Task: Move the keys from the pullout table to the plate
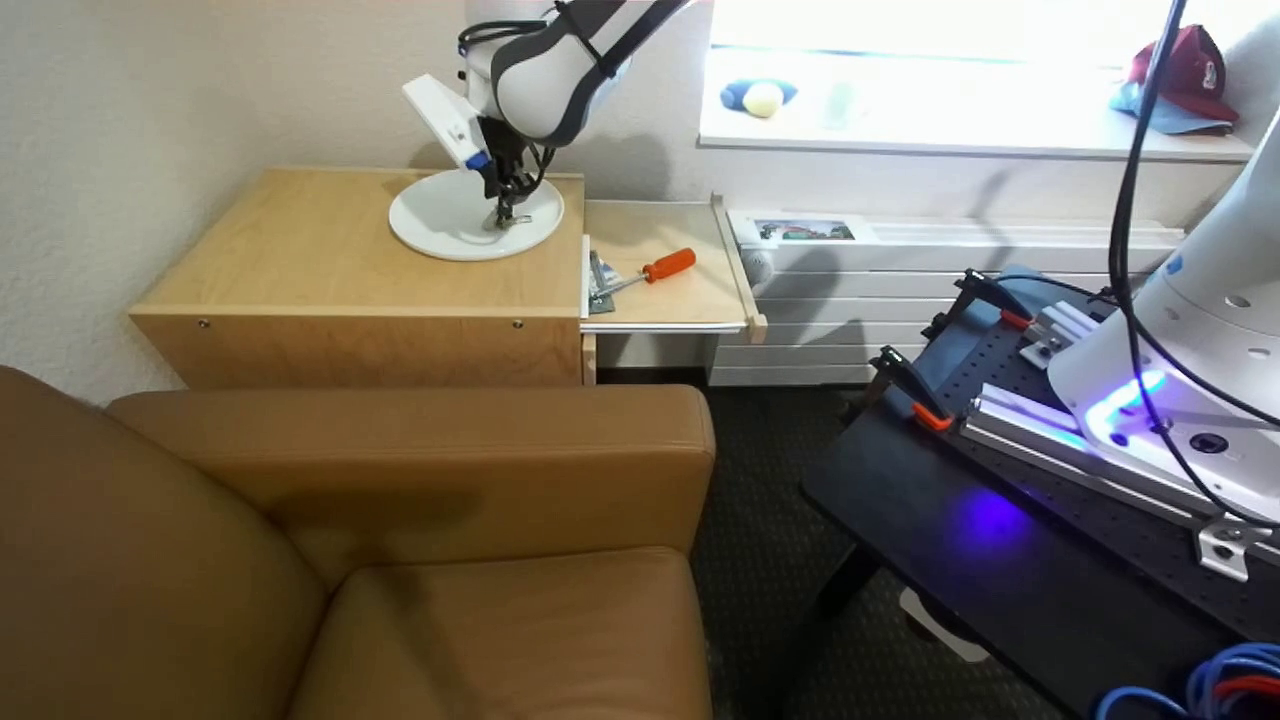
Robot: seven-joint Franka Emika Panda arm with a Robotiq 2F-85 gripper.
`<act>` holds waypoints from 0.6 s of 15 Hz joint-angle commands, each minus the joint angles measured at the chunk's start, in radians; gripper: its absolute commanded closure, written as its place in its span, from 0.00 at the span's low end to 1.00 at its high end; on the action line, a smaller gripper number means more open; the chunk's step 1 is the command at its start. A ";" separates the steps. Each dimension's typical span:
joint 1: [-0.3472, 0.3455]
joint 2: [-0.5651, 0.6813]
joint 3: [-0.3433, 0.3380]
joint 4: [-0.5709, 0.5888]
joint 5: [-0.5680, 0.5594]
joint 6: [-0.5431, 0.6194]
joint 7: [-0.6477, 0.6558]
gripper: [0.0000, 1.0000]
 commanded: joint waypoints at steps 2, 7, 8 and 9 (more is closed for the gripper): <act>-0.010 0.012 -0.004 0.041 0.011 -0.102 0.012 0.25; -0.040 -0.147 -0.003 -0.065 -0.001 -0.263 -0.003 0.00; -0.060 -0.187 0.016 -0.100 0.006 -0.261 -0.030 0.00; -0.077 -0.224 0.028 -0.139 0.011 -0.254 -0.048 0.00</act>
